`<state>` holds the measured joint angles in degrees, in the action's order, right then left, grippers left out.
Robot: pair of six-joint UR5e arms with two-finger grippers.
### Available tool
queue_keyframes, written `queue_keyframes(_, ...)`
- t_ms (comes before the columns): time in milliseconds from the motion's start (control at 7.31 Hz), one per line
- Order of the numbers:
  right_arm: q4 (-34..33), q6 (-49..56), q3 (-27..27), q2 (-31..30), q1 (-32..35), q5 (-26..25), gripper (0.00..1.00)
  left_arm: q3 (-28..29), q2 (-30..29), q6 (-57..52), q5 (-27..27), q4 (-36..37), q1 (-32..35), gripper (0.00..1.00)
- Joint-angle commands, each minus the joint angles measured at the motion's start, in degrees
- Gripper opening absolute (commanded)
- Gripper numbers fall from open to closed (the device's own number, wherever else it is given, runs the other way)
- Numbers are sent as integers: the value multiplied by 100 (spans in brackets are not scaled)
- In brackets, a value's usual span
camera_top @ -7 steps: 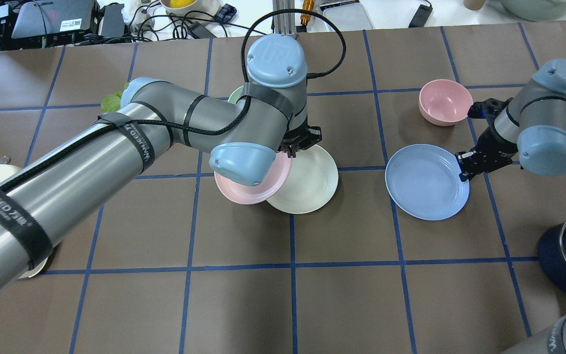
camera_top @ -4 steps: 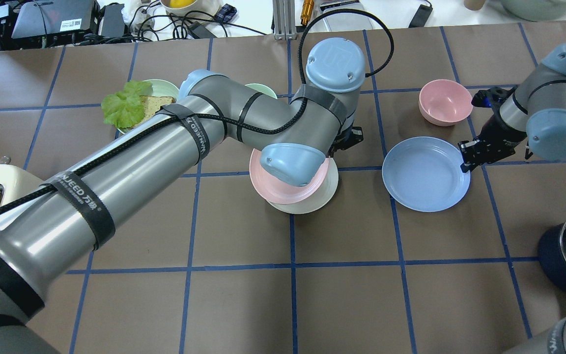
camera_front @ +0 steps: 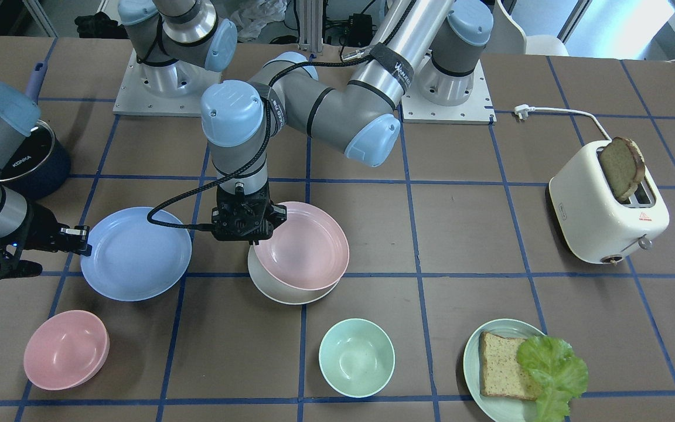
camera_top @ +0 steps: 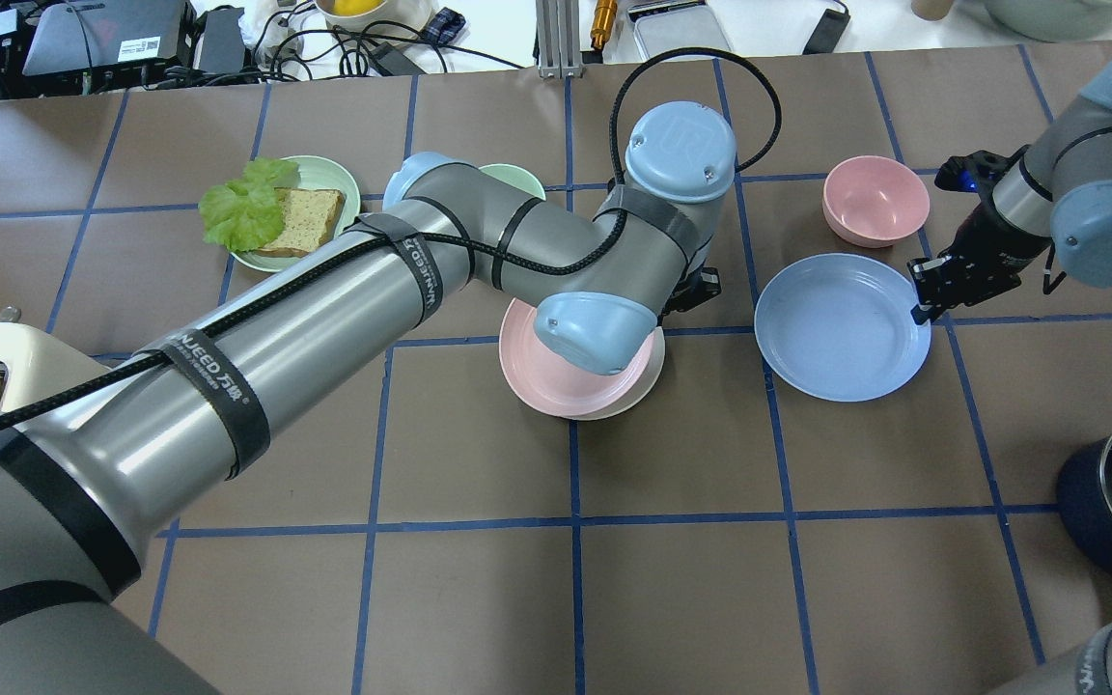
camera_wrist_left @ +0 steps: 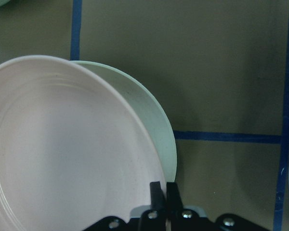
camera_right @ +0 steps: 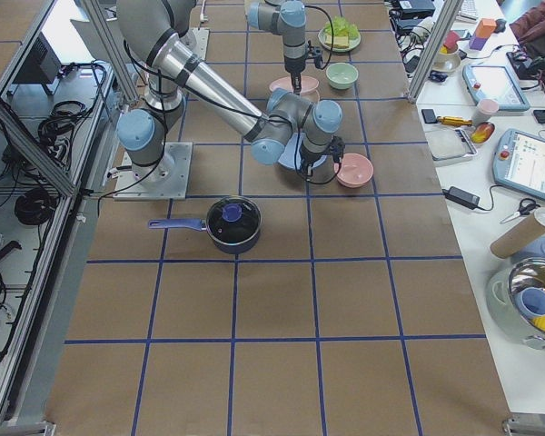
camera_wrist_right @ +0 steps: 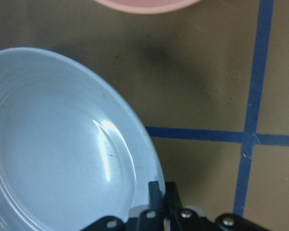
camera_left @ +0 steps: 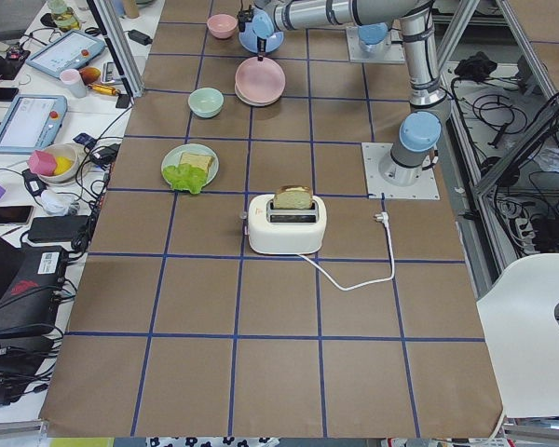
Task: Stack three plates with pink and blue
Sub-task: 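Carry the pink plate onto the cream plate with the left gripper, then release the pink plate and withdraw the left arm while the right lifts the blue plate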
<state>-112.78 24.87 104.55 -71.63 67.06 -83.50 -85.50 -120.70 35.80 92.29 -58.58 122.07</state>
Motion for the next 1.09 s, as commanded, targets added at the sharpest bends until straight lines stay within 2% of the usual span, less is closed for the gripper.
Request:
queue_keyframes(0, 466, 0, -416, 9, 0, 0, 0, 24, -129, 6, 139, 57, 1, 73)
queue_keyframes(137, 642, 0, -575, 26, 9, 0, 0, 68, -95, 23, 79, 75, -7, 100)
queue_keyframes(410, 758, 0, -725, 18, 17, 0, 0, 130, 151, 15, 96, 66, -77, 100)
queue_keyframes(684, 819, -70, -813, -9, 44, 0, 0, 340, 458, -230, 70, -222, -610, 100)
queue_keyframes(821, 993, -140, -892, -9, 53, 18, 0, 393, 633, -545, -287, -659, -1014, 100)
queue_keyframes(957, 1013, -228, -919, -17, 88, 27, 0, 463, 844, -1018, -421, -1142, -1384, 100)
